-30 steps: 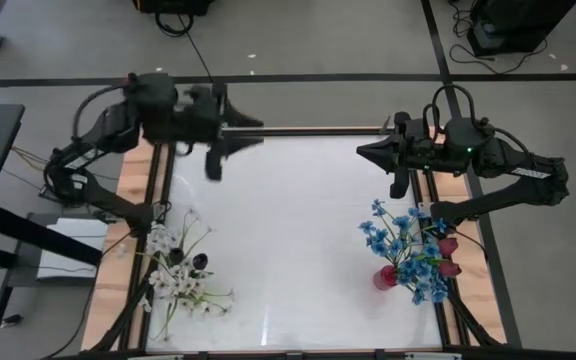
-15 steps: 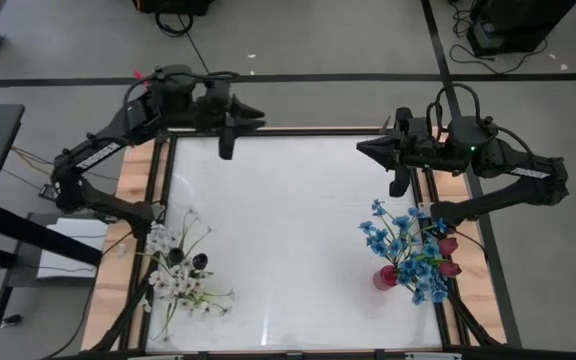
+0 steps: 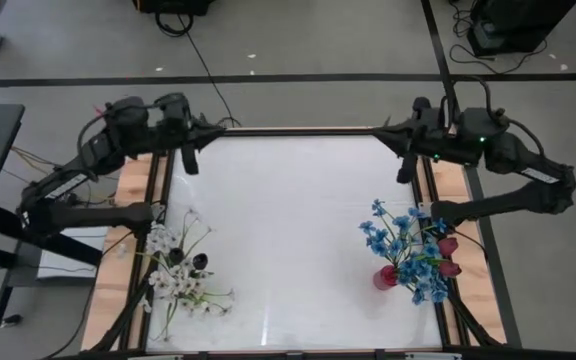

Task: Sort flowers into vase by color
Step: Return to Home Position

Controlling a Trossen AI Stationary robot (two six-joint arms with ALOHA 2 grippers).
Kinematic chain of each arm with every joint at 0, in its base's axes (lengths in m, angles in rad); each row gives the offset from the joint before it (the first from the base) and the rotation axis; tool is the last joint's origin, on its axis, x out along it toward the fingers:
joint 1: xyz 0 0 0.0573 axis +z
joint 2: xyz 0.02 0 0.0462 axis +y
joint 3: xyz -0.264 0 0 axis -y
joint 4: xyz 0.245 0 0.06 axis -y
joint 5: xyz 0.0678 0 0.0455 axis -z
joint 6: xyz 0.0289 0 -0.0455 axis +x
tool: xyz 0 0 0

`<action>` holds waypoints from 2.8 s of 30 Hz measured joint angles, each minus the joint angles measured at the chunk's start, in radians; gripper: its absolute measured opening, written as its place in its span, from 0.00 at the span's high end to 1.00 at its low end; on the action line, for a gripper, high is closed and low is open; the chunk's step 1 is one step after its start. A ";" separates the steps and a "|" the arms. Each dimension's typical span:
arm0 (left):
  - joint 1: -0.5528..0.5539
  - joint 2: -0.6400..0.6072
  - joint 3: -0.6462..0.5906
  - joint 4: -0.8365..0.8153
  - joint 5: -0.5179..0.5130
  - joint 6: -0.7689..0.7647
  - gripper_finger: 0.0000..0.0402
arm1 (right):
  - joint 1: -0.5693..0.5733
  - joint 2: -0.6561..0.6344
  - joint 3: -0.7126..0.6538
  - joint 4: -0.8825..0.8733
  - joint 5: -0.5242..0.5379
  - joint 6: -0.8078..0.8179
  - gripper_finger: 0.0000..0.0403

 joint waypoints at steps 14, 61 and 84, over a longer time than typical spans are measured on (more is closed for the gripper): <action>0.000 -0.310 -0.346 0.063 0.002 -0.019 0.99 | -0.032 -0.319 -0.185 -0.128 -0.050 0.014 0.94; -0.007 -0.478 -1.036 0.701 0.091 -0.178 1.00 | -0.032 -0.879 -1.230 0.420 -0.126 0.266 0.94; -0.164 -0.318 -1.039 0.890 -0.016 -0.172 1.00 | -0.032 -0.878 -1.282 0.572 -0.064 0.268 0.92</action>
